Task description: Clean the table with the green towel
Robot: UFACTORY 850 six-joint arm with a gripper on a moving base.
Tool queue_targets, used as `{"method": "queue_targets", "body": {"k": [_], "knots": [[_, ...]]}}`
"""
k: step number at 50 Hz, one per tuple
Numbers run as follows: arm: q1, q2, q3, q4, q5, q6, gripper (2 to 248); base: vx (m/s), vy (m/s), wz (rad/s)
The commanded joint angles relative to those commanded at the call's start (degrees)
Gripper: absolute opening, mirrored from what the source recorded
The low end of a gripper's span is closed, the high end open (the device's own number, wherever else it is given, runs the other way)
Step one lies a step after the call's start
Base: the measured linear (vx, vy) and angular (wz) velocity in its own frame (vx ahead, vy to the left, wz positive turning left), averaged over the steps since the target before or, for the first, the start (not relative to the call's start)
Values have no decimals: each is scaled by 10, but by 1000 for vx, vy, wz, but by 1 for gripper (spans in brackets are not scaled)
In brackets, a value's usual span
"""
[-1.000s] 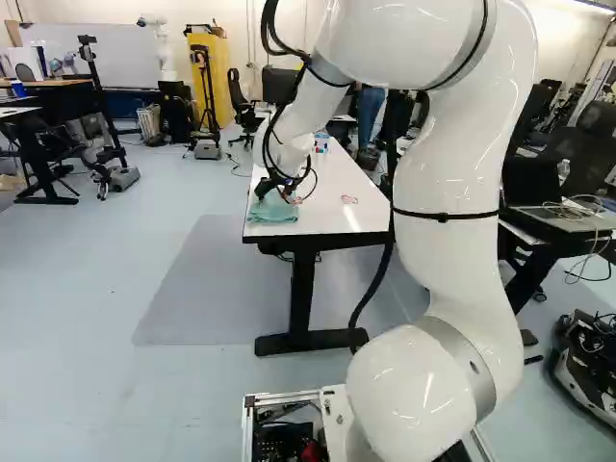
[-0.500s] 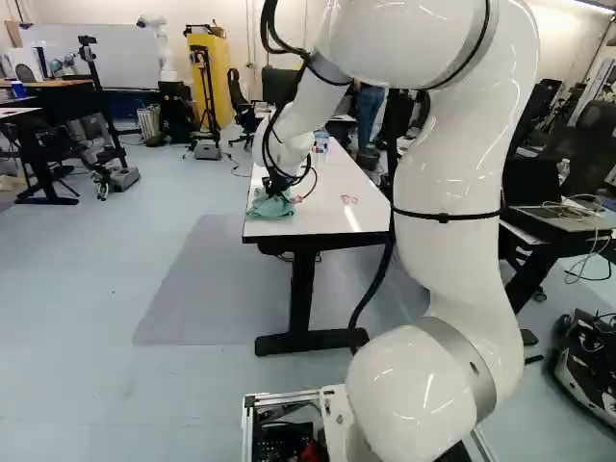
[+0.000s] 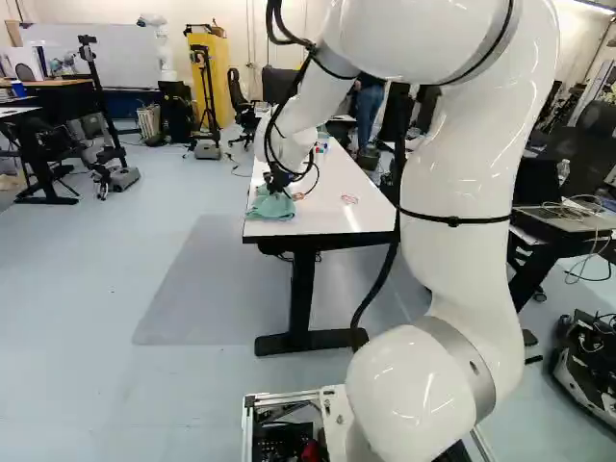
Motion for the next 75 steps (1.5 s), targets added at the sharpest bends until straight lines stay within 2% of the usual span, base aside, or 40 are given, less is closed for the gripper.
{"method": "queue_targets", "body": {"k": [13, 28, 75], "knots": [[-12, 20, 5, 0, 0, 0, 32, 0, 0, 0], [-35, 43, 10, 0, 0, 0, 32, 0, 0, 0], [-115, 62, 31, 0, 0, 0, 32, 0, 0, 0]]}}
